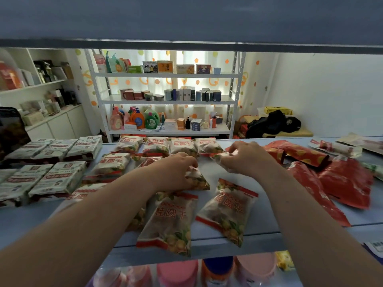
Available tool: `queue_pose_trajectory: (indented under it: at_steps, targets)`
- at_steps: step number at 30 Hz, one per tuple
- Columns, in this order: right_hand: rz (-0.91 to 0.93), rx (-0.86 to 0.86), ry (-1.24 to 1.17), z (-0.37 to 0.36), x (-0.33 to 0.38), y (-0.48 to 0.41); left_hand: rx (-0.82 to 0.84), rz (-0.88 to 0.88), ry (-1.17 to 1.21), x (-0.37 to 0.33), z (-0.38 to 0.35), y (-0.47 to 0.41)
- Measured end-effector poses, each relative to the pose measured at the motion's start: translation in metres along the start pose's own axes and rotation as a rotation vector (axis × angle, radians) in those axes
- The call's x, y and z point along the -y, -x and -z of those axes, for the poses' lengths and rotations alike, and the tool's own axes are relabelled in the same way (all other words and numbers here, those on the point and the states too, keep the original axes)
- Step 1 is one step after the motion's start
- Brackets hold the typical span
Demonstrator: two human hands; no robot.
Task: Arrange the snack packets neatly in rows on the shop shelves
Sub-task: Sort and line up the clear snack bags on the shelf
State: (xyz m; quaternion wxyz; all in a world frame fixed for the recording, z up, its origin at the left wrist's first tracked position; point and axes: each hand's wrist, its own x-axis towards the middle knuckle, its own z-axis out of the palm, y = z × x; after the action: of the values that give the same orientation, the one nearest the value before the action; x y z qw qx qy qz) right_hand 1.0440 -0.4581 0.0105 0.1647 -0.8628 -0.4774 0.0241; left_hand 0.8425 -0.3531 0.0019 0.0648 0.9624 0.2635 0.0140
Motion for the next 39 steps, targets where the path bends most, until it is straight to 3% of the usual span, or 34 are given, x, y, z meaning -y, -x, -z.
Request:
queue_pose_trajectory:
  at_steps: [4,9,19,26,29,33,39]
  targets:
    - [0.03,-0.034,-0.046,-0.032,0.022,0.009,0.098,-0.011,-0.053,0.0,-0.007,0.004]
    - [0.109,0.07,-0.136,-0.049,0.02,0.005,0.163,0.028,-0.082,-0.006,-0.013,0.004]
    - [0.141,0.165,-0.022,-0.053,0.018,0.0,0.233,0.034,-0.151,-0.003,-0.016,0.002]
    - [0.229,-0.138,-0.231,-0.018,0.006,0.054,-0.109,-0.056,0.013,-0.022,0.012,0.071]
    - [0.25,-0.049,-0.22,-0.01,-0.005,0.1,-0.151,-0.058,0.03,-0.035,0.002,0.118]
    - [0.309,0.163,-0.022,-0.024,-0.014,0.139,-0.119,-0.004,0.137,-0.051,-0.024,0.15]
    - [0.397,0.094,-0.179,-0.035,-0.032,0.152,-0.197,0.017,0.033,-0.054,-0.049,0.149]
